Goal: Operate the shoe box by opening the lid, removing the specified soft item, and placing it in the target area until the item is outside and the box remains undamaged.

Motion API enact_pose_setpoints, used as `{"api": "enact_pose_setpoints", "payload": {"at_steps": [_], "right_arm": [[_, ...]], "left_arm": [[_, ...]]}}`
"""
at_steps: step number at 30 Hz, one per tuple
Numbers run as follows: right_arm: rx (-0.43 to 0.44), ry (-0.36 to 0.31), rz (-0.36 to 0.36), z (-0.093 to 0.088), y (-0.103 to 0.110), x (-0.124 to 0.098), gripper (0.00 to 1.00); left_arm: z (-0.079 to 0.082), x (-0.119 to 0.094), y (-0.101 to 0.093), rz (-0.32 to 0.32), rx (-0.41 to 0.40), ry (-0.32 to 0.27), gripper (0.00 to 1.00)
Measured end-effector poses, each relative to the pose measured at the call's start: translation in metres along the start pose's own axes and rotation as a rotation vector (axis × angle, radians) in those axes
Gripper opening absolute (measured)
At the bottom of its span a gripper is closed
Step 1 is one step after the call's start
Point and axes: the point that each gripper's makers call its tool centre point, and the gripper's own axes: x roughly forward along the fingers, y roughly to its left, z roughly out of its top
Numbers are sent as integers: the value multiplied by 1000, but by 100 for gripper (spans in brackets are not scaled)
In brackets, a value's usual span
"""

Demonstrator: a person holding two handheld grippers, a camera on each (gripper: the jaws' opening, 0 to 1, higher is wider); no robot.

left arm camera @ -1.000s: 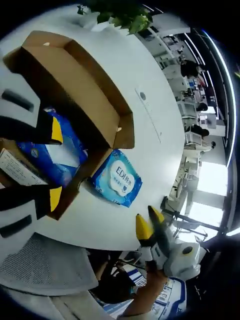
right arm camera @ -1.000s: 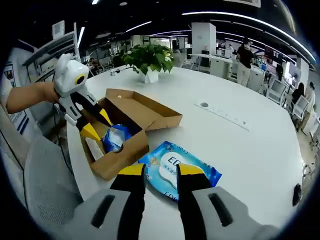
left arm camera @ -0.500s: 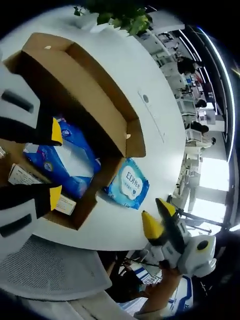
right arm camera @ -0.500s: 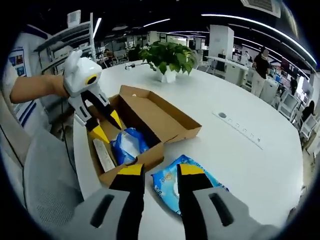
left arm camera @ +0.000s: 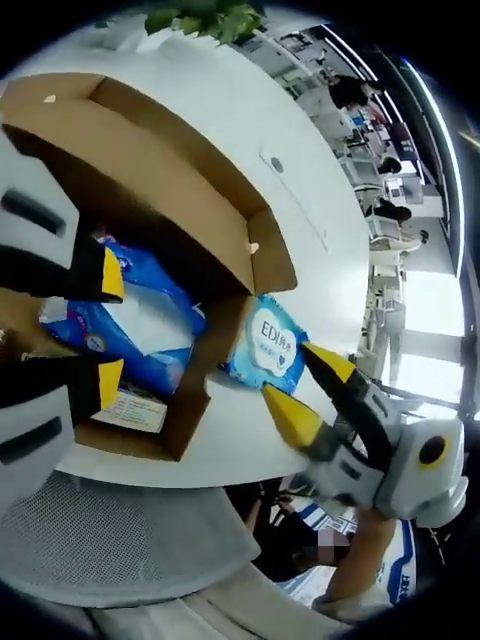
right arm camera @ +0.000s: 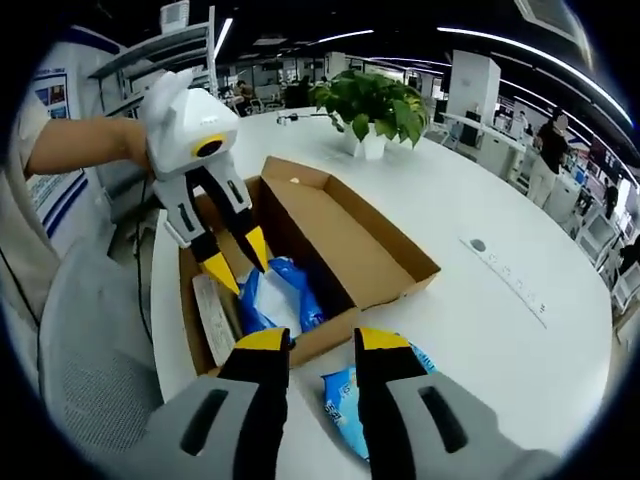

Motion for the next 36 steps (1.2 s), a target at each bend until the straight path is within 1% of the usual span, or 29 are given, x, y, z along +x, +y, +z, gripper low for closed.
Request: {"api": "enact_pose_setpoints", "payload": {"at_steps": [4, 9, 16, 20, 21, 23, 24, 26, 27, 28, 30, 32, 33, 36], "right_arm": [[-16, 11, 20, 1, 5, 11, 24], [-43, 39, 37, 0, 8, 25, 24], [-92, 82, 59, 1, 13, 45, 23], [-113, 116, 50, -2, 14, 59, 22], [-111, 119, 52, -2, 14, 63, 22], [-102, 124, 64, -2, 18, 70, 22], [-105, 126, 64, -2, 19, 73, 21], [-119, 158, 51, -7, 18, 80, 21], [-121, 175, 42, -10, 17, 82, 21], [-133, 168, 45, -9, 18, 86, 20], [-136, 184, 44, -12, 19, 90, 17], [-175, 209, 32, -16, 18, 91, 14], [-207, 222, 26, -18, 16, 92, 11], [-229, 234, 17, -19, 16, 93, 1]], "left_arm": [[-2, 2, 3, -19, 17, 11, 21], [-7, 6, 4, -48, 49, 38, 21], [-17, 14, 3, -80, 120, 84, 20], [-20, 17, 3, -95, 134, 93, 15], [-21, 18, 4, -96, 137, 98, 13], [-24, 18, 8, -91, 140, 117, 5], [-26, 18, 9, -87, 142, 121, 3], [-28, 18, 8, -97, 124, 126, 1], [-29, 18, 8, -97, 121, 127, 1], [-29, 18, 9, -95, 125, 126, 0], [-30, 17, 9, -95, 124, 127, 0], [-30, 15, 9, -91, 124, 125, 0], [-31, 15, 9, -92, 124, 124, 0], [-31, 11, 10, -86, 123, 120, 0]]}}
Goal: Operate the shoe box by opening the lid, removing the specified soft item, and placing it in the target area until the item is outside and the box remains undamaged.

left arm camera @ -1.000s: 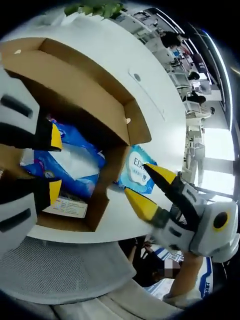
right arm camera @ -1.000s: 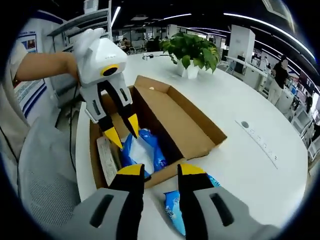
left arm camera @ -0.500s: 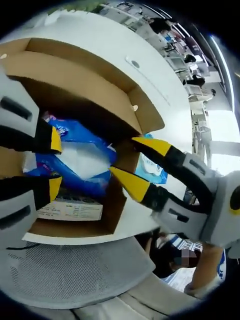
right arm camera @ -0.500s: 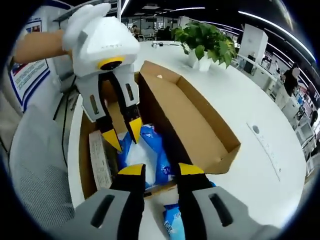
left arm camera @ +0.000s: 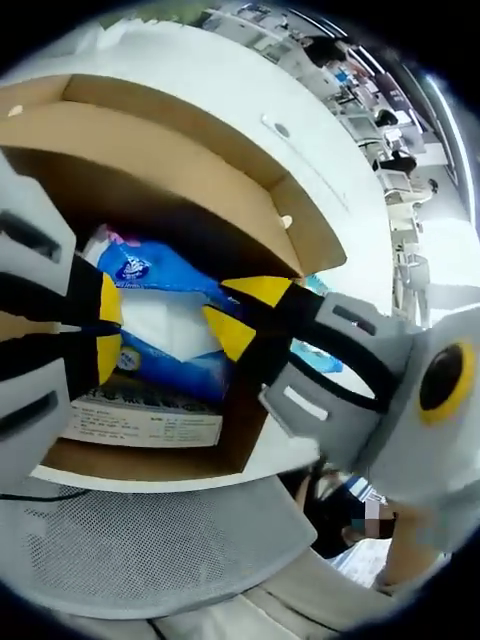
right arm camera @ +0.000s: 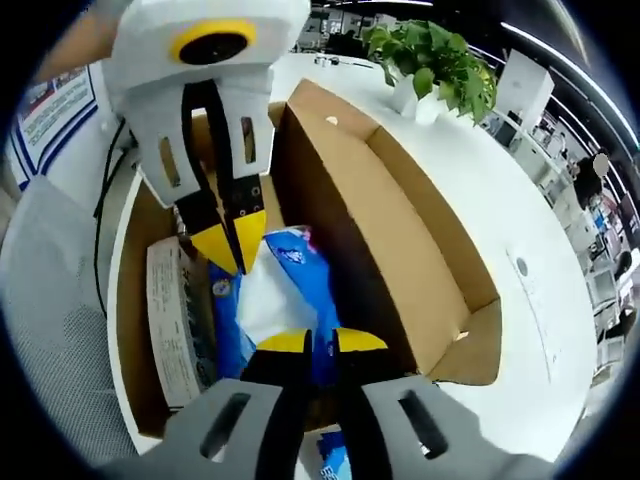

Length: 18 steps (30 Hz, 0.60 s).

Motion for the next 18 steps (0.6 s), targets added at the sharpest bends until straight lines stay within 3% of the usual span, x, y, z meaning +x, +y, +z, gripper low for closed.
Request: {"api": "enact_pose_setpoints", "payload": {"at_steps": [7, 18], "right_arm": [[20, -8, 13, 2, 3, -7, 0], [36, -73, -5, 19, 1, -27, 0]], "left_arm": [[2, -9, 0, 14, -35, -2, 0], [10, -31, -4, 64, -21, -15, 0]]}}
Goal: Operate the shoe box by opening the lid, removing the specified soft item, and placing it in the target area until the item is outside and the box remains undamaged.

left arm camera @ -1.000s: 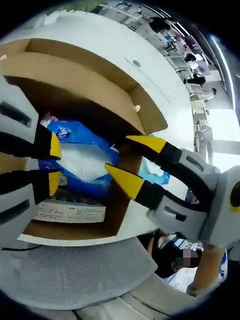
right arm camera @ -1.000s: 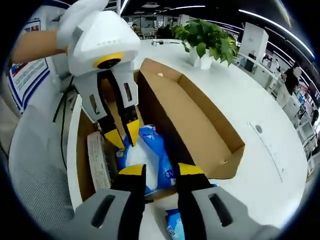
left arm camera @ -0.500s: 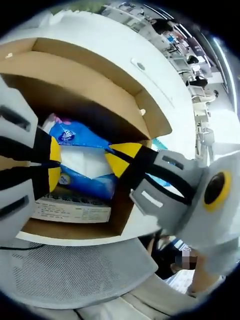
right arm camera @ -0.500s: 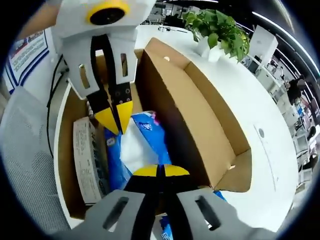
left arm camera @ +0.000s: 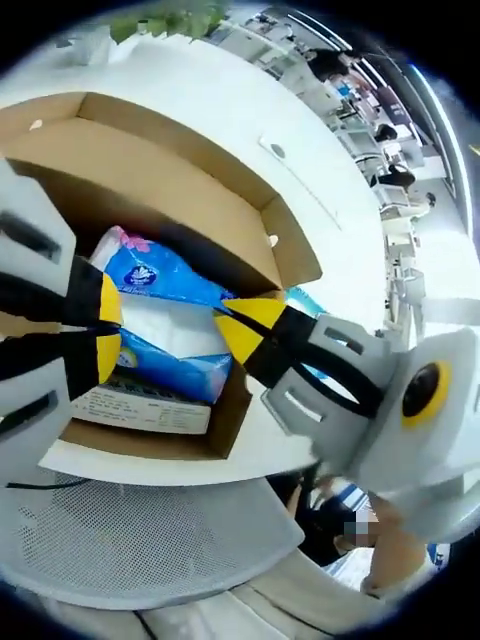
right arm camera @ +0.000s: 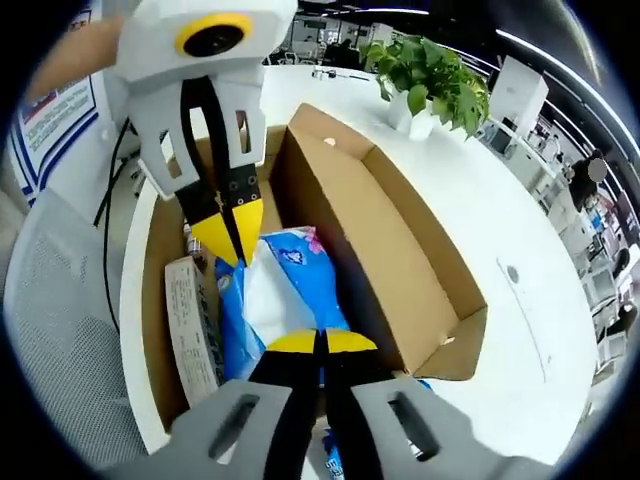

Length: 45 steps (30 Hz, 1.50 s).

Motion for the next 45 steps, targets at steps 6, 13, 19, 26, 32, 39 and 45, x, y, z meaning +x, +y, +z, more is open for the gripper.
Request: {"api": "enact_pose_setpoints", "payload": {"at_steps": [6, 13, 19, 26, 32, 39, 45], "right_arm": [[10, -35, -5, 11, 0, -12, 0], [-2, -72, -19, 24, -2, -29, 0], [-26, -96, -30, 35, -4, -47, 0], [-43, -109, -51, 38, -11, -66, 0], [-55, -111, -63, 32, -17, -83, 0], [-60, -102, -66, 19, -22, -103, 0], [-57, -93, -64, 3, -29, -120, 0]], "left_arm": [[7, -16, 0, 32, 16, -5, 0], [18, -36, -1, 78, 26, -21, 0], [32, -53, -8, 109, 59, -34, 0], [52, -64, -17, 131, 100, -45, 0], [70, -68, -22, 131, 105, -66, 0], [92, -64, -29, 110, 123, -85, 0], [111, -54, -35, 92, 144, -88, 0]]}}
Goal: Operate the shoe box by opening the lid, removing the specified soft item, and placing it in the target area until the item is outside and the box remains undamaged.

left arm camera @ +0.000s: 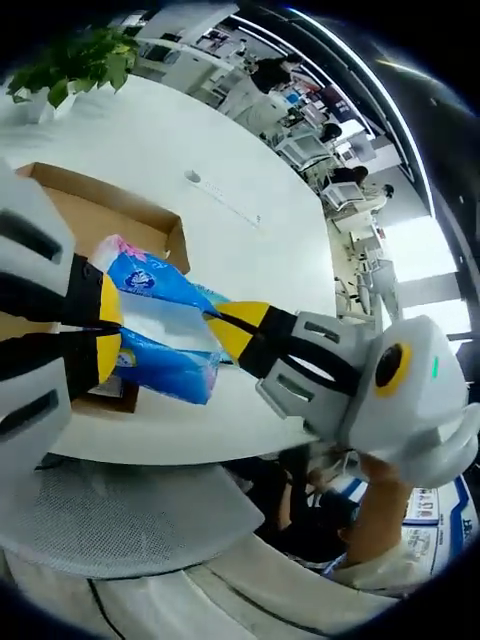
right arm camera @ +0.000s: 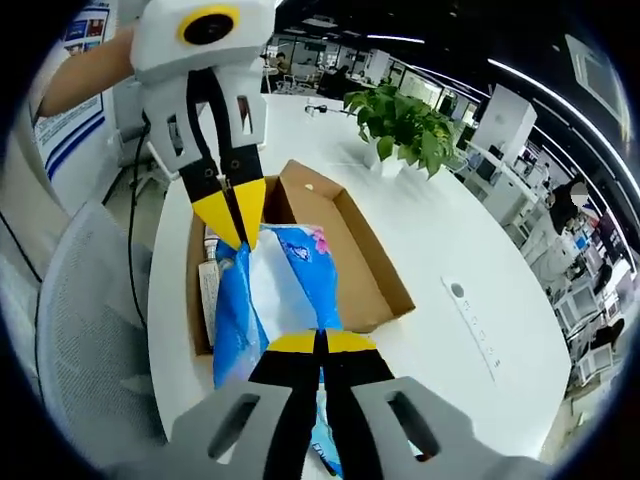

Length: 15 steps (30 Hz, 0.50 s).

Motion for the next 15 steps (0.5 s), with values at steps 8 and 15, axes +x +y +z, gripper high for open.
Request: {"api": "enact_pose_setpoints", "payload": {"at_steps": [8, 15], "right_arm": [[14, 9, -28, -22, -14, -22, 0], [16, 17, -35, -45, -23, -39, 0]], "left_arm": [[28, 17, -7, -35, 22, -22, 0], [52, 36, -15, -65, 38, -31, 0]]}}
